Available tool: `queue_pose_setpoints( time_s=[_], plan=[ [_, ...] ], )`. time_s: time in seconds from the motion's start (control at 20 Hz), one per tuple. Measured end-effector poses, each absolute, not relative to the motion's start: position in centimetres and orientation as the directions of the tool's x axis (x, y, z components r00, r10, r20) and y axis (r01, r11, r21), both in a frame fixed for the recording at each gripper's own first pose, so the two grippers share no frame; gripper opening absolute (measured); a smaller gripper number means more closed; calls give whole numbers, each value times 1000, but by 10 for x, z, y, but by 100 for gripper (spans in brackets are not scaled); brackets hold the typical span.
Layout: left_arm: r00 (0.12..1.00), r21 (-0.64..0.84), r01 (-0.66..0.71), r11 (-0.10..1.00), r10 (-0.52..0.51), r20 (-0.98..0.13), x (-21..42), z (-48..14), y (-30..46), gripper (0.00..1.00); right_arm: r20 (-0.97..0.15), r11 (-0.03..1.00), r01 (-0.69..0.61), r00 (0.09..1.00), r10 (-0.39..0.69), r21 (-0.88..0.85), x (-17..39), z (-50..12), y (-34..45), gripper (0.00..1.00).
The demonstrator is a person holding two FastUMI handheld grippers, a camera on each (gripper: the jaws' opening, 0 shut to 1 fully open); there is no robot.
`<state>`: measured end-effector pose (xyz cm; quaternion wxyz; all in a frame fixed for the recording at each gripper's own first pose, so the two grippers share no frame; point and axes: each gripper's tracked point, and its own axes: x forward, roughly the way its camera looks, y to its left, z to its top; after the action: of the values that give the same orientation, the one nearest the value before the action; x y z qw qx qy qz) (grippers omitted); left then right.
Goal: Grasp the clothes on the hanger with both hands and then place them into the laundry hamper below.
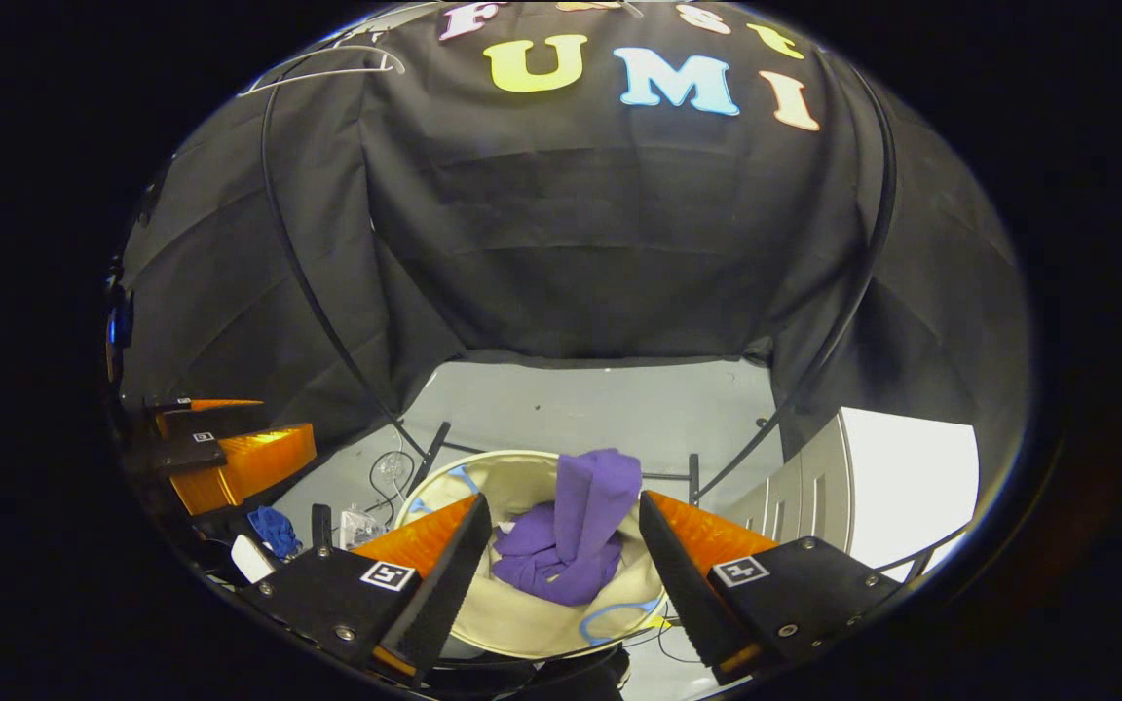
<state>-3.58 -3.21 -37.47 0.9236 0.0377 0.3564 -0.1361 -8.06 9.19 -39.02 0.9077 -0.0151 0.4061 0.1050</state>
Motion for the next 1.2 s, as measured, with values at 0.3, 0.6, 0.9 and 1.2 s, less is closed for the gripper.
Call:
queue_pose_setpoints(
  time_s=[0.3,0.6,0.9,1.2],
  plan=[
    [826,-36,290,956,-269,-495,-11,-279,-28,90,-600,986,-161,785,154,42,-67,-295,88,95],
    [917,-28,259,965,-255,-307,5,-166,-21,89,-420,991,-122,898,132,49,-38,-184,64,95],
    [968,-27,200,979,-202,-148,-11,-49,-18,89,-232,996,-83,969,85,18,-50,-81,13,92],
    [983,-42,183,982,-185,-24,-49,24,-19,87,-107,1000,-9,994,10,10,-83,-20,-48,92]
  ],
)
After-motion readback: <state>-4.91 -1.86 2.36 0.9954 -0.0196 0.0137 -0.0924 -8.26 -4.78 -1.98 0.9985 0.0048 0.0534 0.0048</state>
